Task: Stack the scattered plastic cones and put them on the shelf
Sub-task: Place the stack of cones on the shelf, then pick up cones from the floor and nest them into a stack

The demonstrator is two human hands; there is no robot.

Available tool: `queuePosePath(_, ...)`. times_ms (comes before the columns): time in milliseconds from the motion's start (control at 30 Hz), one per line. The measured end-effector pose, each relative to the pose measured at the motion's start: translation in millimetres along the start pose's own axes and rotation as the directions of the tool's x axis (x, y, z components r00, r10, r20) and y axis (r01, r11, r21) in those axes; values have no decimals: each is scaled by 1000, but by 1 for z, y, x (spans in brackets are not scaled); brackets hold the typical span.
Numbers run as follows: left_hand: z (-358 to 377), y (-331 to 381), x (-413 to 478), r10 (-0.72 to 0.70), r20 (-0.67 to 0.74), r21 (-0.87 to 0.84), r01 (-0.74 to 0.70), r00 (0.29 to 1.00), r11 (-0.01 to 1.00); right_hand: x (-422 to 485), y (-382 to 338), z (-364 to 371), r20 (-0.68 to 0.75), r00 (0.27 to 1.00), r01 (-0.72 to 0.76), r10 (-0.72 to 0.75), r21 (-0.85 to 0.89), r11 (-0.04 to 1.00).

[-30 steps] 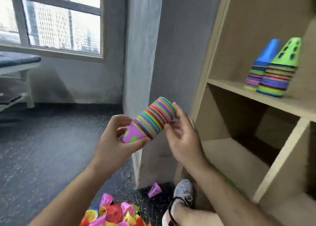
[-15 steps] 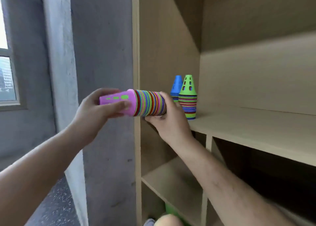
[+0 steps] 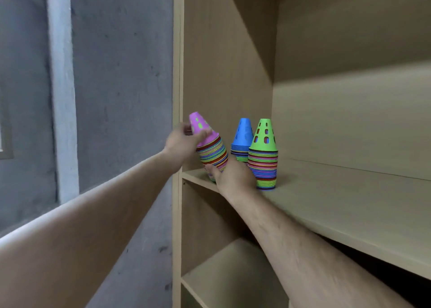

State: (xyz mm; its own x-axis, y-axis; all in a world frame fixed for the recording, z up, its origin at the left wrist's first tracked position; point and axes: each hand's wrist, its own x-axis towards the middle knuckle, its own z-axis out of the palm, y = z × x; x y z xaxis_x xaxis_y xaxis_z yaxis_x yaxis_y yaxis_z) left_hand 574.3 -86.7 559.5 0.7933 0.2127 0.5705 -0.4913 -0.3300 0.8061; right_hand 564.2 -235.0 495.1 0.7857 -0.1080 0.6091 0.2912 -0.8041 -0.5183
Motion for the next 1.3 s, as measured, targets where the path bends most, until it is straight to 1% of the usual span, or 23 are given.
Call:
queuePosePath(100, 10, -12, 10, 22, 62, 11, -23, 998, 1000, 8, -2, 2, -12, 998, -58, 57, -115, 992)
queuePosePath(167, 14, -17, 9, 25, 91, -26, -22, 996, 999, 12, -1, 4, -17, 997, -78, 77, -141, 987)
queuePosePath(267, 22, -13, 10, 29, 78, -66, -23, 997, 998, 15, -1, 7, 13, 997, -77, 80, -160, 984)
queuePosePath(367, 32, -3, 12, 41, 107, -31, -37, 993, 999, 17, -5, 8, 74, 993, -71, 91, -232, 970)
queuePosePath(433, 42, 0, 12, 5, 141, -2, -4, 990, 1000, 17, -7, 7, 109, 987, -78, 114, -289, 954)
queuePosePath(467, 46, 0, 11, -13, 135, 16, 11, 991, 1000, 18, -7, 6, 112, 986, -85, 125, -307, 948)
queuePosePath(567, 47, -1, 5, -28, 106, 73, 20, 994, 997, 16, -6, 5, 75, 988, -107, 134, -289, 951)
queuePosePath(633, 40, -6, -1, 7, 126, 105, -20, 992, 994, 10, -7, 3, 35, 993, -104, 115, -228, 968)
queuePosePath(733, 20, -10, -22, 86, 121, 202, -110, 989, 973, -8, -8, -3, -22, 1000, -18, 15, -143, 990)
queuePosePath(800, -1, -15, -42, 165, 75, 279, -179, 983, 943, -26, -8, -5, -106, 987, 111, -121, -99, 989)
queuePosePath(867, -30, -24, -71, 243, 54, 353, -246, 969, 903, -48, -11, 1, -168, 954, 255, -248, 21, 967)
queuePosePath(900, -47, -30, -89, 277, 61, 404, -278, 959, 871, -61, -15, 6, -167, 942, 311, -290, 117, 943)
queuePosePath(933, -66, -39, -108, 304, 73, 457, -302, 950, 837, -76, -19, 14, -152, 934, 351, -324, 212, 912)
queuePosePath(1000, -103, -62, -153, 308, 98, 546, -310, 946, 778, -116, -30, 34, -93, 920, 388, -381, 356, 850)
queuePosePath(1100, -158, -104, -233, 229, 115, 644, -249, 966, 723, -197, -48, 78, 60, 881, 380, -469, 501, 777)
queuePosePath(1200, -206, -148, -326, 109, 76, 700, -131, 991, 702, -296, -65, 134, 282, 782, 323, -556, 580, 748)
queuePosePath(1300, -252, -194, -427, -48, -4, 755, 35, 999, 654, -399, -78, 182, 441, 654, 251, -614, 639, 727)
